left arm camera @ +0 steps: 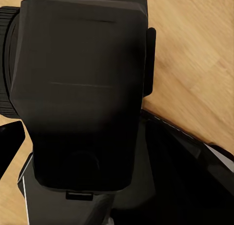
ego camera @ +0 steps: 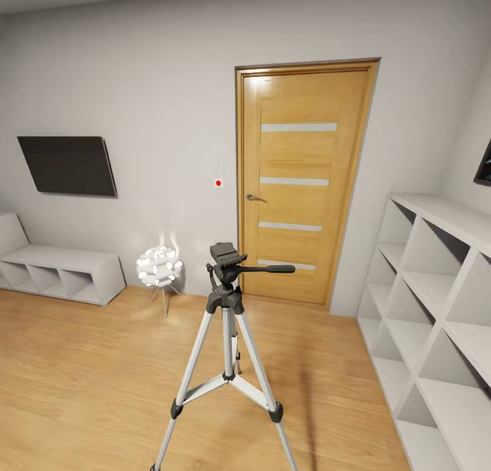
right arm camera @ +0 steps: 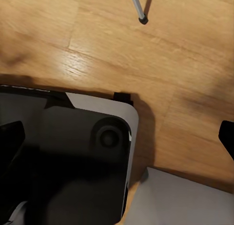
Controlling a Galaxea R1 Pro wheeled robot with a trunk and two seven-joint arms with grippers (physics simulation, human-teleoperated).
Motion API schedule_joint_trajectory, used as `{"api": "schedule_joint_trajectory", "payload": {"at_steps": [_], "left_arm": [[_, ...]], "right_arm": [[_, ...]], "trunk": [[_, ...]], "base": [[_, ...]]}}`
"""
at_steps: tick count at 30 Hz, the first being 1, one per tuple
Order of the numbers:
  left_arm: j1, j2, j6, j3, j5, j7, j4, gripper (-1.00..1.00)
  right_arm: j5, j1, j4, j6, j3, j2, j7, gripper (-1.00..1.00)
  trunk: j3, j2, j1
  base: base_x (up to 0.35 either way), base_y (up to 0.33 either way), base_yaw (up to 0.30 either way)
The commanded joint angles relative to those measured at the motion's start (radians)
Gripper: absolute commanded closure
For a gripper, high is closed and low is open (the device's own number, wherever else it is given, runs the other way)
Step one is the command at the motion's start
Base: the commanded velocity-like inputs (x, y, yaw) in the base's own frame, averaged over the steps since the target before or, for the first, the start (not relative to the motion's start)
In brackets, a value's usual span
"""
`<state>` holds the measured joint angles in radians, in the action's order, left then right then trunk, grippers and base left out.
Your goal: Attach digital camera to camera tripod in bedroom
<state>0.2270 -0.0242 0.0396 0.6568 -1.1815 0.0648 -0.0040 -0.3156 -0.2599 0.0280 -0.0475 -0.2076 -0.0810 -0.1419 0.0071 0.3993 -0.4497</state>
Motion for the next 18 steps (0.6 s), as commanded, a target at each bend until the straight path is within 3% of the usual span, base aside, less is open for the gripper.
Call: {"api": "schedule_joint_trajectory", "payload": {"at_steps": [1, 12, 18], "left_arm": [[0.000, 0.000, 0.002, 0.009, -0.004, 0.004, 0.000, 1.00], [0.000, -0.001, -0.001, 0.010, 0.002, 0.000, 0.000, 1.00], [0.000, 0.000, -0.024, 0.015, 0.019, -0.035, 0.001, 1.00]], "right_arm": [[-0.008, -0.001, 0.003, -0.005, -0.009, -0.001, -0.002, -1.00], [-0.008, -0.001, 0.003, -0.006, -0.008, -0.001, 0.006, -1.00], [-0.008, -0.001, 0.003, -0.008, -0.008, -0.003, 0.016, -1.00]], "trunk": [[0.000, 0.001, 0.000], [-0.006, 0.001, 0.000], [-0.016, 0.001, 0.000]], "base": [[0.000, 0.000, 0.000], [0.000, 0.000, 0.000], [0.000, 0.000, 0.000]]}}
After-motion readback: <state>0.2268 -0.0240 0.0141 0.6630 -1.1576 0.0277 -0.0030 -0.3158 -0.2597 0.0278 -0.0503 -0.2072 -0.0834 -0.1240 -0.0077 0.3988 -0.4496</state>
